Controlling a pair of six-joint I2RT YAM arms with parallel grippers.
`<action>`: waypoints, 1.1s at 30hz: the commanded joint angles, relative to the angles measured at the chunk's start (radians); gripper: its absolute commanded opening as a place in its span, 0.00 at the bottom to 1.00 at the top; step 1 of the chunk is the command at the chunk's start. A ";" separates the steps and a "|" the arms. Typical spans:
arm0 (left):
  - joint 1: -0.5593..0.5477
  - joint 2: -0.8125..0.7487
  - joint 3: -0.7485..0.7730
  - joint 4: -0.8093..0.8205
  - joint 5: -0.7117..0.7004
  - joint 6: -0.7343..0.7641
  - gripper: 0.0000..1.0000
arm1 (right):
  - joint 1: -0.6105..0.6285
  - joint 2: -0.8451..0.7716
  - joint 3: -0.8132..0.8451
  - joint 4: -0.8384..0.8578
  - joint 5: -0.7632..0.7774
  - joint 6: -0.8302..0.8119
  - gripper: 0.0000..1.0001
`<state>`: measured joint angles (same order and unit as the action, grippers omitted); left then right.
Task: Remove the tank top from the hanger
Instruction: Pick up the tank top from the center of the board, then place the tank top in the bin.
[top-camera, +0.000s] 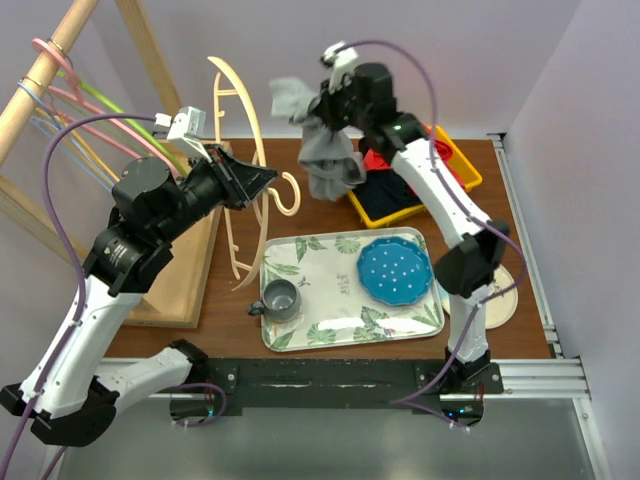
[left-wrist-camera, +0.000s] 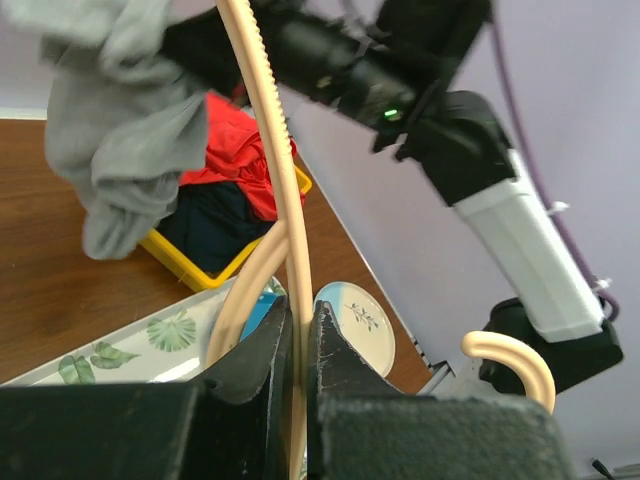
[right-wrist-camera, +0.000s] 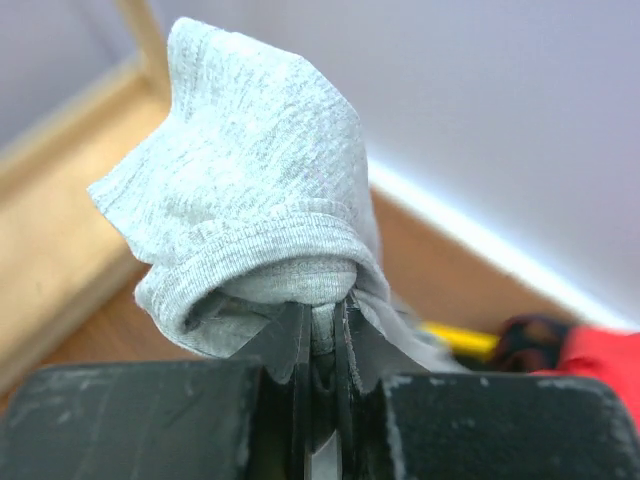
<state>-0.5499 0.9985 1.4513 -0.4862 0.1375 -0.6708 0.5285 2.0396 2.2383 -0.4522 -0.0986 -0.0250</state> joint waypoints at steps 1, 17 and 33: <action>0.007 -0.024 0.032 0.077 -0.013 -0.016 0.00 | -0.044 -0.096 0.049 0.142 0.066 0.001 0.00; 0.005 -0.009 0.035 0.101 -0.013 -0.036 0.00 | -0.297 -0.216 -0.649 0.388 0.261 0.097 0.00; 0.005 0.052 0.083 0.092 -0.016 -0.023 0.00 | -0.377 0.025 -0.582 0.255 0.360 0.224 0.16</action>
<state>-0.5499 1.0454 1.4979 -0.4568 0.1253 -0.6956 0.1780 2.0087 1.5890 -0.1123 0.2226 0.1741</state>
